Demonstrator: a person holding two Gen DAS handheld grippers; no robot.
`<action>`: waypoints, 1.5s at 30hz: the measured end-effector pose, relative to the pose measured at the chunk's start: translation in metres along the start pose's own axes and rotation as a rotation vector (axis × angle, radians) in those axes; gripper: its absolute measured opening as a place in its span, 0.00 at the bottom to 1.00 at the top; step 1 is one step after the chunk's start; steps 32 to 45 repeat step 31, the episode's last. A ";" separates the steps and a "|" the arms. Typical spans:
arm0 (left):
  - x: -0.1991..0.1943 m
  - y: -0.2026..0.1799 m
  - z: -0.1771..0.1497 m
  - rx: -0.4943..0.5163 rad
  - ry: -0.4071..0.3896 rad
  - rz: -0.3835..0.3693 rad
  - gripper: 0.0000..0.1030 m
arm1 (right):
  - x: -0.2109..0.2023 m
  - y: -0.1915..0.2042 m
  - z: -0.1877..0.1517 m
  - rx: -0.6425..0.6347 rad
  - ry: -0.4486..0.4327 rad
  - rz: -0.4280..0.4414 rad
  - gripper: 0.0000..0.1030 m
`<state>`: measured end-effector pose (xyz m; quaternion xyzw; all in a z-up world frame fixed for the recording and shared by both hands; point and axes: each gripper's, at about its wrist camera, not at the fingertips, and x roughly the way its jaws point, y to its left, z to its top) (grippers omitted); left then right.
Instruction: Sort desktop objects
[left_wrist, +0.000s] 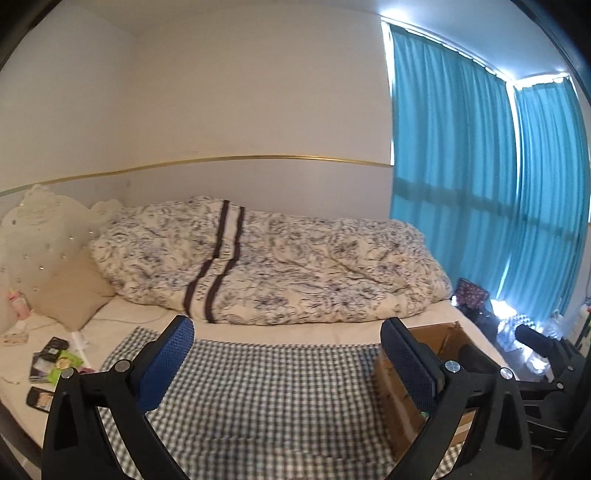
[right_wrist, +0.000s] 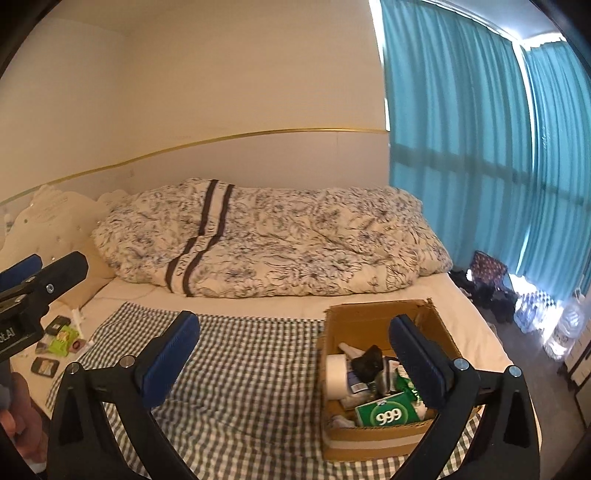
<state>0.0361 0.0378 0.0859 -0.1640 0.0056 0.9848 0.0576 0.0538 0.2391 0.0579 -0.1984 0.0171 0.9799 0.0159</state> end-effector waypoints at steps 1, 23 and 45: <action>-0.005 0.003 -0.001 0.004 -0.004 0.008 1.00 | -0.003 0.003 -0.001 -0.004 -0.003 0.003 1.00; -0.029 0.023 -0.012 -0.033 -0.005 0.017 1.00 | -0.022 0.020 -0.014 -0.032 -0.003 0.035 1.00; -0.029 0.022 -0.014 -0.030 0.002 0.014 1.00 | -0.022 0.016 -0.018 -0.026 0.007 0.035 1.00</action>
